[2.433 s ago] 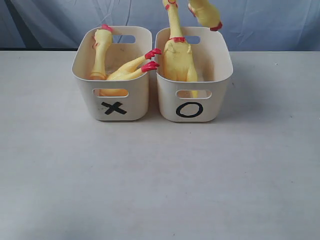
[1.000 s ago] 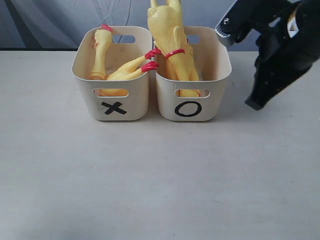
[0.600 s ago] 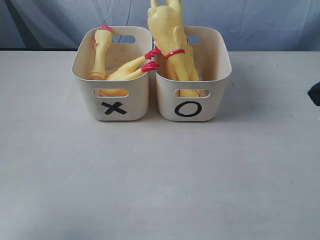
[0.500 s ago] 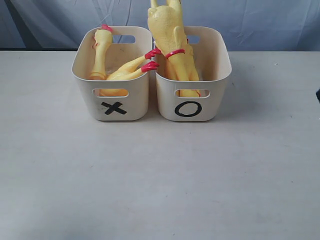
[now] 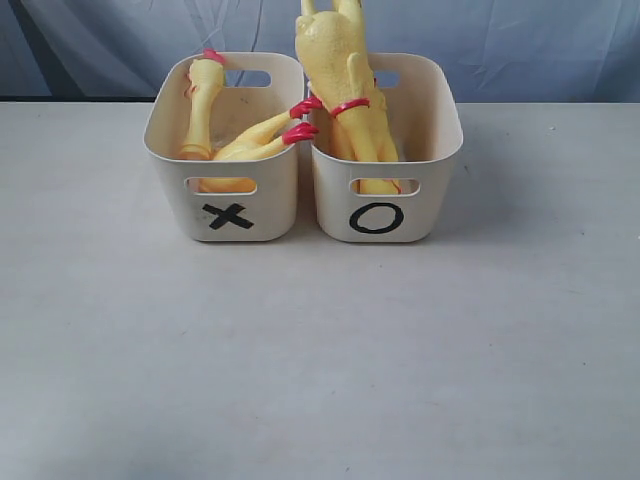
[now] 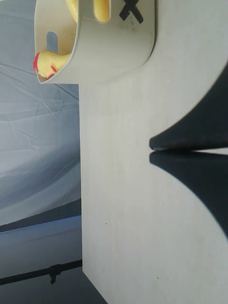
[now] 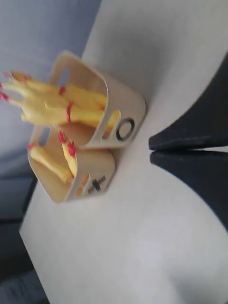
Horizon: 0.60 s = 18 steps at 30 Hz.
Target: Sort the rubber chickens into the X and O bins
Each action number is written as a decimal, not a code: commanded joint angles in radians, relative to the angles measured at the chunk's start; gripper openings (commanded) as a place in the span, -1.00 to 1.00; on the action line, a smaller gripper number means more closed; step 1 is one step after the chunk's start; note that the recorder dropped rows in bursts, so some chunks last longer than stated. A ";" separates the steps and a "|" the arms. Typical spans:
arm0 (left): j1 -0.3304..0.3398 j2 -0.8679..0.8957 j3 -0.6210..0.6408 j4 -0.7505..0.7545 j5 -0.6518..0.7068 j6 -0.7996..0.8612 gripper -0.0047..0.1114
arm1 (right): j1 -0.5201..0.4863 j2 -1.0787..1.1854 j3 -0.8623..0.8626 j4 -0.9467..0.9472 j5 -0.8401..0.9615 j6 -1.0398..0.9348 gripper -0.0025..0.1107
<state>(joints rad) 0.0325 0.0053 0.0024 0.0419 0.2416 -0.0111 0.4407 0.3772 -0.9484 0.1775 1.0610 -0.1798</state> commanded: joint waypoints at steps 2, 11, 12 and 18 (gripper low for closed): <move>-0.004 -0.005 -0.002 0.001 -0.003 -0.004 -0.92 | -0.217 -0.115 0.005 -0.178 -0.128 -0.105 -0.96; -0.004 -0.005 -0.002 0.001 -0.003 -0.004 -0.92 | -0.455 -0.228 0.216 0.047 -0.381 -0.187 -0.96; -0.004 -0.005 -0.002 0.001 -0.003 -0.004 -0.92 | -0.472 -0.240 0.266 0.098 -0.444 -0.190 -0.96; -0.004 -0.005 -0.002 0.001 -0.003 -0.004 -0.92 | -0.492 -0.285 0.491 0.217 -0.707 -0.375 -0.96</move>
<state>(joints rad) 0.0325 0.0053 0.0024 0.0419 0.2416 -0.0111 -0.0450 0.1113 -0.5392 0.3656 0.4754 -0.4586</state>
